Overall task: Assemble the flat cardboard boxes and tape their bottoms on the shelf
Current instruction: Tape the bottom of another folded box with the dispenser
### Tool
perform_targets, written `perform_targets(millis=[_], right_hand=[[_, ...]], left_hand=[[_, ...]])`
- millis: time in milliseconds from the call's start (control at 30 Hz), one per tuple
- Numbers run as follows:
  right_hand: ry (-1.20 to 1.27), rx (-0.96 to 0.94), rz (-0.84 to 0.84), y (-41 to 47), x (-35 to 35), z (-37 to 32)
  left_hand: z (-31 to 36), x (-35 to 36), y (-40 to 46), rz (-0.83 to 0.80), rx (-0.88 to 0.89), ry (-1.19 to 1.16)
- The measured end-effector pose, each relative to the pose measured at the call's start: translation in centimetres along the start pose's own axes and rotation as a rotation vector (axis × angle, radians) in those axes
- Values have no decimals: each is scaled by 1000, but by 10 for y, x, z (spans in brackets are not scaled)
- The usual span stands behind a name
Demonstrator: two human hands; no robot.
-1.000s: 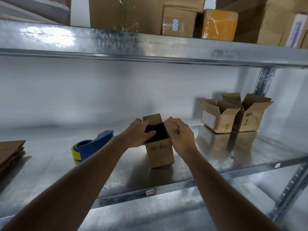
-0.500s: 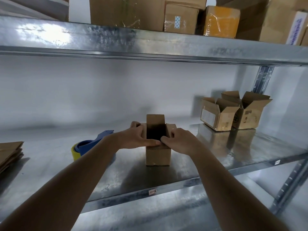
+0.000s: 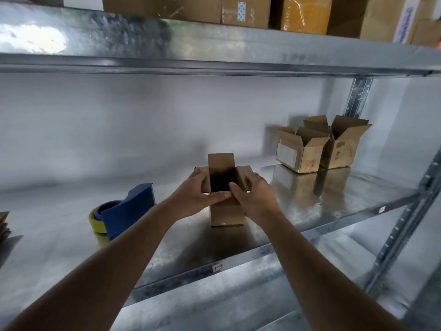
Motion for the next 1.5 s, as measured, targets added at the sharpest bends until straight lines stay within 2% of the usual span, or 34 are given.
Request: perform_targets(millis=[167,400,767,1067,1500], right_hand=[[30,3,92,17,-27,15],[49,-7,32,75,-52,57],[80,-96,-49,181,-73,122],[103,-152,-126,234,-48,137],[-46,-249,78,269,-56,145]], left_hand=[[16,12,23,86,48,48],[50,47,76,120,82,69],[63,124,163,134,-36,166],[41,137,201,152,-147,138],[31,166,256,62,-95,169]])
Point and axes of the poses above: each hand's wrist, its own y-axis towards the middle knuckle, its own x-axis out of the palm, z = x × y, the point moved 10 cm from there along y, towards the middle knuckle, and after that the axes turned 8 degrees about z, right-handed, at the moved point
